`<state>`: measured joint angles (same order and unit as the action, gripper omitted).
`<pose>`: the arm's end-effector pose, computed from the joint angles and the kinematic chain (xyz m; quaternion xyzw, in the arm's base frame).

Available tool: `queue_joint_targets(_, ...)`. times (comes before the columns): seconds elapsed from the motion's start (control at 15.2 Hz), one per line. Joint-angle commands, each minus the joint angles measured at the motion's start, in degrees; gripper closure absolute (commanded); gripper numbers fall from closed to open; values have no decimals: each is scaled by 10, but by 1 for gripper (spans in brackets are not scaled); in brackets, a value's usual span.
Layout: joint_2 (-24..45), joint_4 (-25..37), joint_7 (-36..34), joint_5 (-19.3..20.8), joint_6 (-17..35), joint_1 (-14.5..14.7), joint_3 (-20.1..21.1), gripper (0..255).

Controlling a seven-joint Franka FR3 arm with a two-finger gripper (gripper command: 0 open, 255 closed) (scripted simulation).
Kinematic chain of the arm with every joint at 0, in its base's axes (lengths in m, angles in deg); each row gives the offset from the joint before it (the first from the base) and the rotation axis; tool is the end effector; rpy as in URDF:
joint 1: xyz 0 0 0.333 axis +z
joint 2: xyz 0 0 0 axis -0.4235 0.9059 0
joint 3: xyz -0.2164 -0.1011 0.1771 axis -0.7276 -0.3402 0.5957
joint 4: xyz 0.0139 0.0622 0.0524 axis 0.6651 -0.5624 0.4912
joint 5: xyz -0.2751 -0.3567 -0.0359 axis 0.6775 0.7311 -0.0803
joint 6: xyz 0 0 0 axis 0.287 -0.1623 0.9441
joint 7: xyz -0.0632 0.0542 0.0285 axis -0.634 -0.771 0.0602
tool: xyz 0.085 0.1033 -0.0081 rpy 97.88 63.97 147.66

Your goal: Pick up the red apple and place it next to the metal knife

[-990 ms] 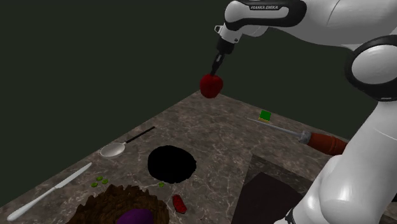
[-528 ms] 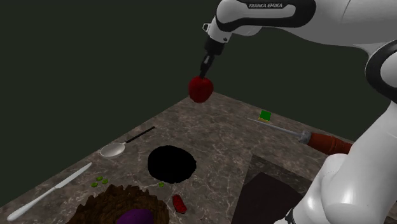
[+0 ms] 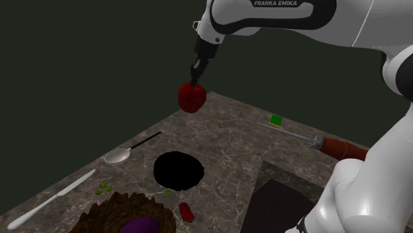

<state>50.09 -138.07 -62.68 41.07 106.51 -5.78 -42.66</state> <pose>0.6126 0.1567 0.5530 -0.9484 -0.2953 -0.1153 0.0022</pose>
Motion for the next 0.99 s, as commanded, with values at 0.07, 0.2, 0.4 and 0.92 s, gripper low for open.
queue_joint_targets(0.07, -1, -3, -45, 9, 3, 19, 23, 255)
queue_joint_targets(0.2, 5, 4, -73, 15, 1, 32, 37, 255)
queue_joint_targets(0.4, 17, 19, -115, 23, -2, 50, 58, 255)
queue_joint_targets(0.92, 77, 94, -224, 53, -23, 103, 110, 255)
